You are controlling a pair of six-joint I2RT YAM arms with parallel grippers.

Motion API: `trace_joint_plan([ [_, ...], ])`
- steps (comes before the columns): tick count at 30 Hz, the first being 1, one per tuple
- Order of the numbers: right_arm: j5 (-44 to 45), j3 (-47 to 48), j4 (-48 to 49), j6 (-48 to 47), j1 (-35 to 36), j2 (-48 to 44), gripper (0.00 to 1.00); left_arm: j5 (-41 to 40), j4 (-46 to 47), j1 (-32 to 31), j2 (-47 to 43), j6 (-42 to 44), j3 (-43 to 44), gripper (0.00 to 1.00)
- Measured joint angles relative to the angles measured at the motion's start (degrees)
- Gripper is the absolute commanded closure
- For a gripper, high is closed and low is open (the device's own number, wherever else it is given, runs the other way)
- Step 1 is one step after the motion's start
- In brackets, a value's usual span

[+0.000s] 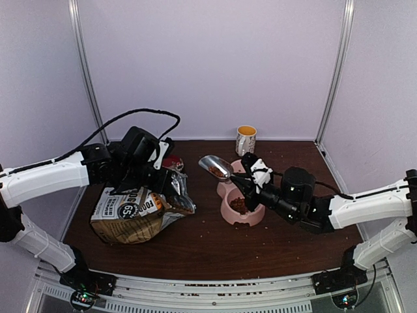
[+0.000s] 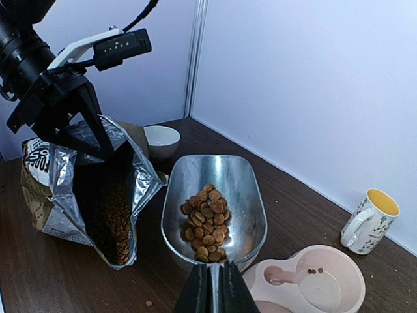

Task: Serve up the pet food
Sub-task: Place the pet food in the pet food bowl.

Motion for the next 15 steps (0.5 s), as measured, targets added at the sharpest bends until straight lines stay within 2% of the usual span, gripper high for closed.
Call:
trace_joint_plan([
  [15, 4.2, 2.8, -25.6, 0.9, -2.2, -19.8, 1.0, 0.0, 0.3, 0.0, 0.3, 2.5, 0.0, 1.0],
])
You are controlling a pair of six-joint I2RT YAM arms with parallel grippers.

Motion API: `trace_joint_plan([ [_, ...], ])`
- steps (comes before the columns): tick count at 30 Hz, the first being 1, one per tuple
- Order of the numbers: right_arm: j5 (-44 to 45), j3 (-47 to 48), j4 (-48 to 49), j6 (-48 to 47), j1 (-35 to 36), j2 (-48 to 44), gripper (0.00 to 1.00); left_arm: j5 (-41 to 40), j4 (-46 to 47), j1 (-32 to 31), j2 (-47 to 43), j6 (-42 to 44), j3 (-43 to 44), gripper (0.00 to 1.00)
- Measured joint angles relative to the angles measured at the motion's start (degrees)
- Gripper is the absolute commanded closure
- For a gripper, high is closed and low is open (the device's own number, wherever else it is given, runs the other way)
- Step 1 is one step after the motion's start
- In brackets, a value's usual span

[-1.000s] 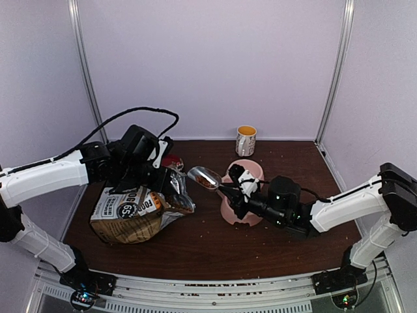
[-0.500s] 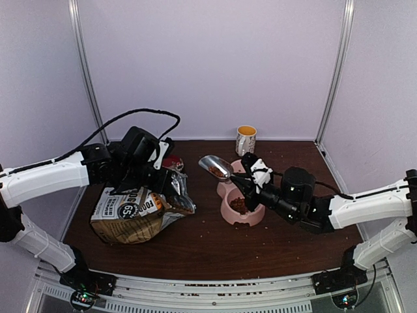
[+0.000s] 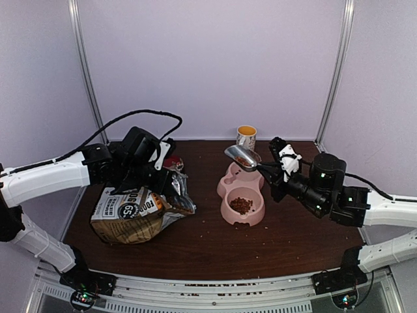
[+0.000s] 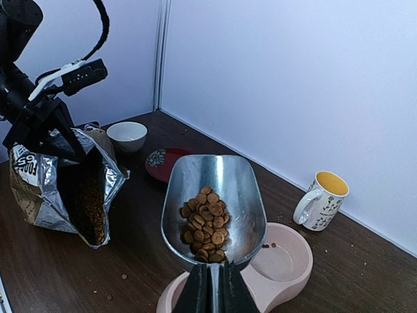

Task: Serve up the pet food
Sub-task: Place the pet food in the pet food bowl.

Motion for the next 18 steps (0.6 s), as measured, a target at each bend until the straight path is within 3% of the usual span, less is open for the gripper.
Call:
trace_joint_plan([
  [18, 0.6, -1.1, -14.4, 7.0, -3.0, -5.4, 1.0, 1.8, 2.3, 0.0, 0.9, 0.0, -1.2, 1.0],
])
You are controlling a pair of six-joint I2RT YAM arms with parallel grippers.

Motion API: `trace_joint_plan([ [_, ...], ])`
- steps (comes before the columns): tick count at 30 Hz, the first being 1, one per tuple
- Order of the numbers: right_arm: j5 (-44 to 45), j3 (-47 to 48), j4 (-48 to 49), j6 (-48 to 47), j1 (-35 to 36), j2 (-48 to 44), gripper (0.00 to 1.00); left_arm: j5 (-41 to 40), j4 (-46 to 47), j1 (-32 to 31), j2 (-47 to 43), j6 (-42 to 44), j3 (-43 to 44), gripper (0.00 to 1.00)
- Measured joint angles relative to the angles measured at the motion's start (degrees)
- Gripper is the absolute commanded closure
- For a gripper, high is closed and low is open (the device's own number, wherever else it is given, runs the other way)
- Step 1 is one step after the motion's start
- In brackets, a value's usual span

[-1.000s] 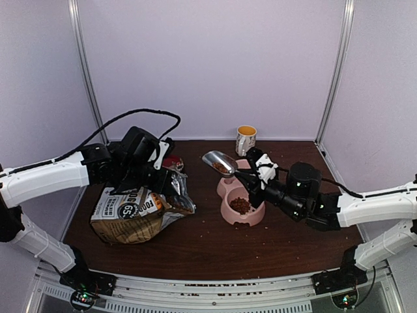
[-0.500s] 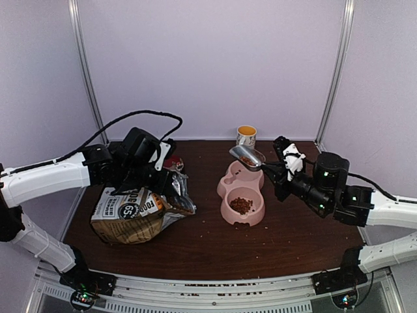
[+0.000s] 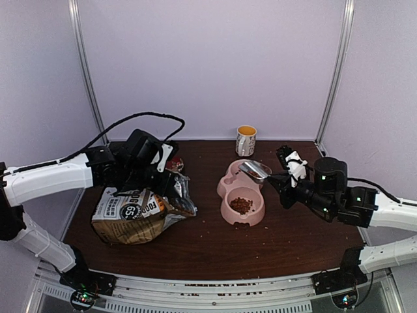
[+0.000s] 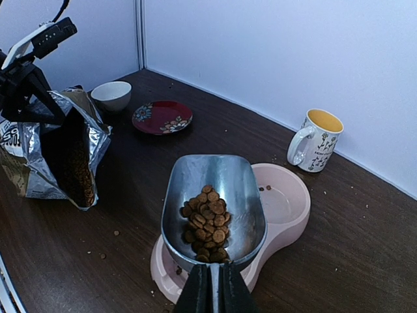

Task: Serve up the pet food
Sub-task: Place the pet food in the pet food bowl.

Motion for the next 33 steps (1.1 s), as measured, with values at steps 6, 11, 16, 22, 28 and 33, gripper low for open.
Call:
trace_joint_plan([
  [6, -0.9, 0.0, -4.3, 2.0, 0.0, -0.3, 1.0, 0.4, 0.1, 0.0, 0.1, 0.0, -0.1, 1.0],
  [11, -2.0, 0.0, -6.4, 4.0, 0.0, -0.3, 1.0, 0.4, 0.8, 0.0, 0.1, 0.0, -0.6, 1.0],
  [16, -2.6, 0.0, -9.0, 5.6, 0.0, -0.2, 1.0, 0.7, 0.9, 0.0, 0.1, 0.0, -0.6, 1.0],
  [22, -3.0, 1.7, -14.1, 6.9, 0.0, 0.7, 1.0, 1.4, 1.4, 0.0, 1.0, 0.0, -0.6, 1.0],
  [28, -3.0, 4.0, -18.1, 7.4, 0.0, 2.0, 1.0, 1.9, 1.7, 0.0, 1.6, 0.0, -0.6, 1.0],
  [33, -3.2, 6.8, -21.0, 7.6, -0.1, 4.8, 1.0, 1.9, 1.7, 0.0, 1.6, 0.0, -0.6, 1.0],
])
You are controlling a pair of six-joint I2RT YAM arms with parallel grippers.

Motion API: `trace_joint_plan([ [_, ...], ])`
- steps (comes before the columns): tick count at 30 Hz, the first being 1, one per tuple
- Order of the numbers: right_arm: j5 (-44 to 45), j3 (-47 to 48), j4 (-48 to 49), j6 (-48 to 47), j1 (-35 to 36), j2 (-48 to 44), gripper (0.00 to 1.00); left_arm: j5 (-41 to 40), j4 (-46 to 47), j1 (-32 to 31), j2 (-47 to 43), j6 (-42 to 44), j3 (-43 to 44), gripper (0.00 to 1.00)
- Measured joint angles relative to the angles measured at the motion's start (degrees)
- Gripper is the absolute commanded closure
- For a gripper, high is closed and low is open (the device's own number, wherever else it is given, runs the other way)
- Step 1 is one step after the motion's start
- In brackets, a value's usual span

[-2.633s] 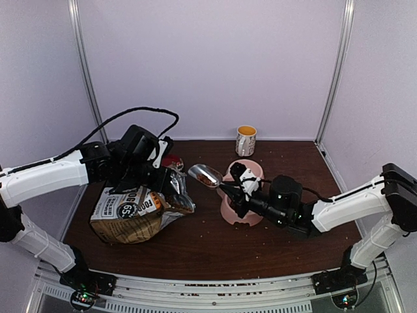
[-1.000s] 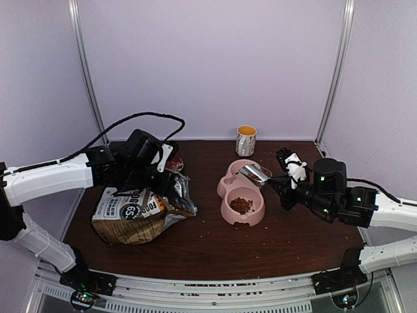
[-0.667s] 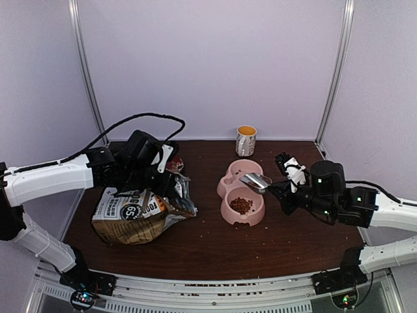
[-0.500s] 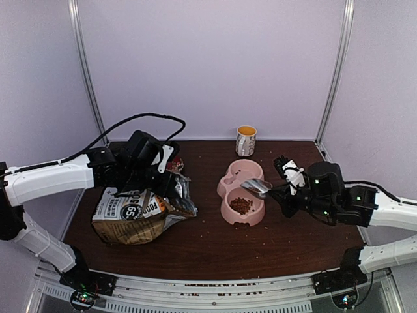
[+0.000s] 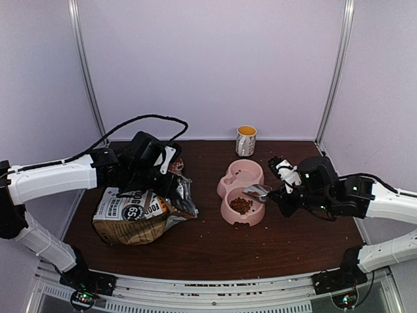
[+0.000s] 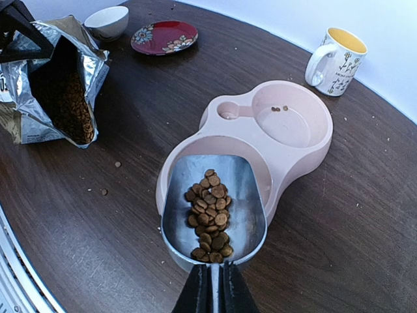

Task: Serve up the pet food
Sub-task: Place the pet food in the pet food bowl.

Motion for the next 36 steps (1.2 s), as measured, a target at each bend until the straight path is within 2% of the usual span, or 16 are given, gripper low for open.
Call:
trace_joint_plan([
  [36, -4.7, 8.8, -9.8, 0.4, -3.0, 7.8, 1.0, 0.4, 0.2, 0.0, 0.3, -0.3, 0.0, 1.0],
])
